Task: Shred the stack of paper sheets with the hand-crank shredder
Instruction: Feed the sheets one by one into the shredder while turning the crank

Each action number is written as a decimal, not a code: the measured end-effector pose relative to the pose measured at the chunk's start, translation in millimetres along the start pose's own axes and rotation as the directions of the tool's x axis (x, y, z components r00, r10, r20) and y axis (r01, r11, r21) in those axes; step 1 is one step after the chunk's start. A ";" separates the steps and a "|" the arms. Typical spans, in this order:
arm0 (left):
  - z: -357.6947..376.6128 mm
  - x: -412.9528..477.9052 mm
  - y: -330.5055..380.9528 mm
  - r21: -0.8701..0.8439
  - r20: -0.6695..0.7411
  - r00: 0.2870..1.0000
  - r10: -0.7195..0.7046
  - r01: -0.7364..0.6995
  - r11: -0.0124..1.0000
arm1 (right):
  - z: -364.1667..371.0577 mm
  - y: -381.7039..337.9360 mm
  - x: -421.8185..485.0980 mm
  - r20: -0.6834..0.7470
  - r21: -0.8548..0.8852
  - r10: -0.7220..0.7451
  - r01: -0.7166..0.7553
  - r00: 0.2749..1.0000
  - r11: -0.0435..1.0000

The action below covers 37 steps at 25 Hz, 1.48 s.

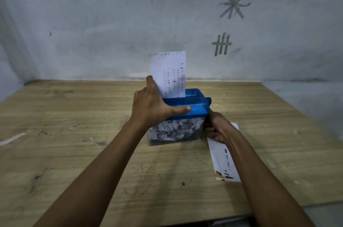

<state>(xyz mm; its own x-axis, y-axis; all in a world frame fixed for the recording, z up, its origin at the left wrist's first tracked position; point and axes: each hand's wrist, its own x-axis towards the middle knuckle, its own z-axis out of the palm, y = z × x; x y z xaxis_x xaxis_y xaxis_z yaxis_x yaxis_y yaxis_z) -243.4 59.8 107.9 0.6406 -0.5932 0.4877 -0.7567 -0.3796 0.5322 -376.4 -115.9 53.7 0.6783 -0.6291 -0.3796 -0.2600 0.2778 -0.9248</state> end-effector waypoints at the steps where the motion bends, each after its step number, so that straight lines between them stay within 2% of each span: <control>1: -0.8 -1.0 1.2 0.007 -0.001 1.000 -0.013 0.013 1.000 | -0.6 0.9 -10.0 -0.039 -0.086 -0.040 0.037 0.998 0.996; 4: -2.7 -0.9 4.4 0.017 0.030 1.000 -0.008 0.008 1.000 | -10.9 0.9 -48.9 -0.121 -0.344 -0.205 0.153 0.971 0.927; 7: -7.6 -0.1 2.9 -0.054 0.086 0.996 0.019 -0.015 0.998 | -16.4 -16.8 -75.9 -0.136 -0.582 -0.440 0.288 0.887 0.761; 9: -9.8 -0.2 1.8 -0.126 0.127 0.991 0.042 -0.026 0.992 | -12.5 -31.9 -78.1 -0.174 -0.619 -0.554 0.347 0.814 0.705; 11: -9.8 -0.7 -0.4 -0.164 0.143 0.988 0.058 -0.035 0.986 | -5.8 -48.9 -70.5 -0.239 -0.589 -0.609 0.386 0.756 0.710; 13: -9.9 0.2 -3.8 -0.195 0.148 0.987 0.070 -0.040 0.980 | 2.6 -68.4 -60.5 -0.259 -0.553 -0.631 0.424 0.731 0.717; 14: -10.2 1.0 -4.6 -0.213 0.150 0.986 0.074 -0.041 0.976 | 5.1 -78.5 -52.6 -0.257 -0.533 -0.627 0.434 0.735 0.727; 16: -10.3 2.7 -6.2 -0.234 0.155 0.985 0.081 -0.043 0.971 | 7.9 -97.3 -33.7 -0.239 -0.474 -0.561 0.409 0.793 0.780; 18: -10.2 3.4 -6.1 -0.244 0.158 0.984 0.079 -0.038 0.969 | 8.8 -105.8 -13.0 -0.205 -0.408 -0.453 0.345 0.867 0.845; 21: -10.5 2.5 -6.0 -0.256 0.144 0.987 0.072 -0.033 0.966 | 12.0 -95.1 15.0 -0.164 -0.416 -0.329 0.237 0.930 0.878; 24: -8.1 0.9 -4.4 -0.264 0.131 0.990 0.052 -0.016 0.964 | 14.7 -76.6 28.8 -0.194 -0.385 -0.205 0.117 0.959 0.915; 30: -5.7 -1.9 -4.4 -0.244 0.079 0.997 0.026 -0.006 0.970 | 7.4 -49.9 35.5 -0.160 -0.315 -0.038 -0.015 0.986 0.949; 34: -8.9 -4.0 -1.9 -0.222 0.078 0.997 0.015 0.003 0.975 | -0.9 -30.4 9.6 -0.112 -0.457 0.002 -0.053 0.994 0.888; 37: -9.8 -5.9 -3.5 -0.192 0.052 0.999 0.008 0.002 0.981 | -4.7 -13.3 -26.6 -0.039 -0.437 0.056 -0.067 0.998 0.897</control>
<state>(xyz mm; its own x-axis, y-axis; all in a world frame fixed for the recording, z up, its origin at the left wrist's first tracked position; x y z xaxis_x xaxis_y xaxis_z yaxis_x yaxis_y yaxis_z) -243.3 71.6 110.0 0.6268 -0.6326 0.4549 -0.7160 -0.2374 0.6564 -394.2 -106.3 76.0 0.6356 -0.6402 -0.4314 -0.5789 -0.0256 -0.8150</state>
